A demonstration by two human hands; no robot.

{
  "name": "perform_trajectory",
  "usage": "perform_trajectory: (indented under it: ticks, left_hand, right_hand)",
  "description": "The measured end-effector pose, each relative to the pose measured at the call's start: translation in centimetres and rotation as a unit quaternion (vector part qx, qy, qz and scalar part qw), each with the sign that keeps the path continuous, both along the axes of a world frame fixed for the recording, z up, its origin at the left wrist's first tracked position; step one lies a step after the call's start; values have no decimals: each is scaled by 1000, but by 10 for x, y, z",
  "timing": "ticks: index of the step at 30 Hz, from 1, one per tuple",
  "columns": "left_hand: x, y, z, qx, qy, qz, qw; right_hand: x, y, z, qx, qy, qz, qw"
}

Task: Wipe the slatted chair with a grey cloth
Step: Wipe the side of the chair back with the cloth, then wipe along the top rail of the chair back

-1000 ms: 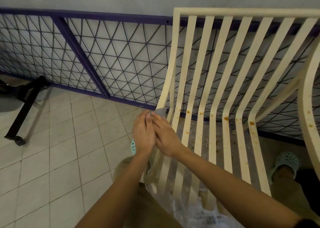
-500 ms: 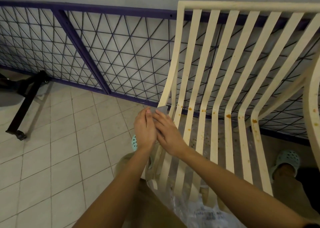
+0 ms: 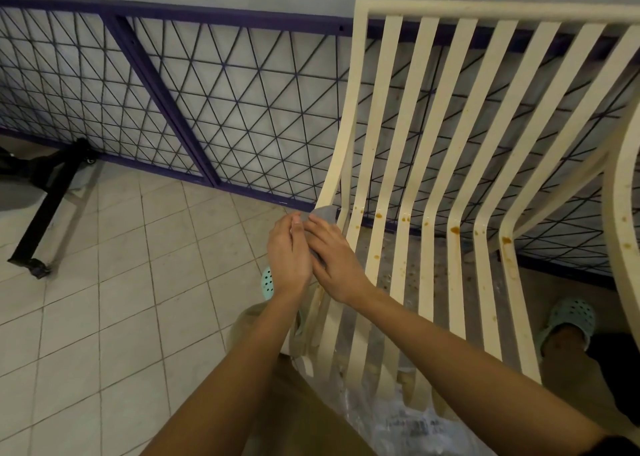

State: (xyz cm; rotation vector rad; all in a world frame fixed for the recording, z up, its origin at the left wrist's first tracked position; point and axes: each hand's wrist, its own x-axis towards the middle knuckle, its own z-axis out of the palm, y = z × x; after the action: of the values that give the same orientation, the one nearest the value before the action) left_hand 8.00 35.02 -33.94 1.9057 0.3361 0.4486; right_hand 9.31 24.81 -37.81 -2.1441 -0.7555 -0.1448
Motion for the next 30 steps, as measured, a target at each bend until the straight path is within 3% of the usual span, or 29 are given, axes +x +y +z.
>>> perform_trajectory:
  ticks: [4,9,15,21,25,30]
  left_hand:
    - [-1,0,4,-4,-7,-6,1000]
    - [-1,0,3,-3,-13,-6,1000]
    - [1,0,5,-50,25,15,998]
    - [2,2,5,-54,52,14,997]
    - [19,6,7,-132,113,0,985]
    - [50,-2,14,-121,124,-16,985]
  right_hand:
    - [26,-5,7,-47,-3,-4,999]
    - [17,6,1,1,8,-49,999]
    - [-18,11,-3,39,34,-33,998]
    - [1,-7,4,-37,-5,23,999]
    - [20,-14,8,-71,-23,29,997]
    - [48,-20,12,-105,-26,34,994]
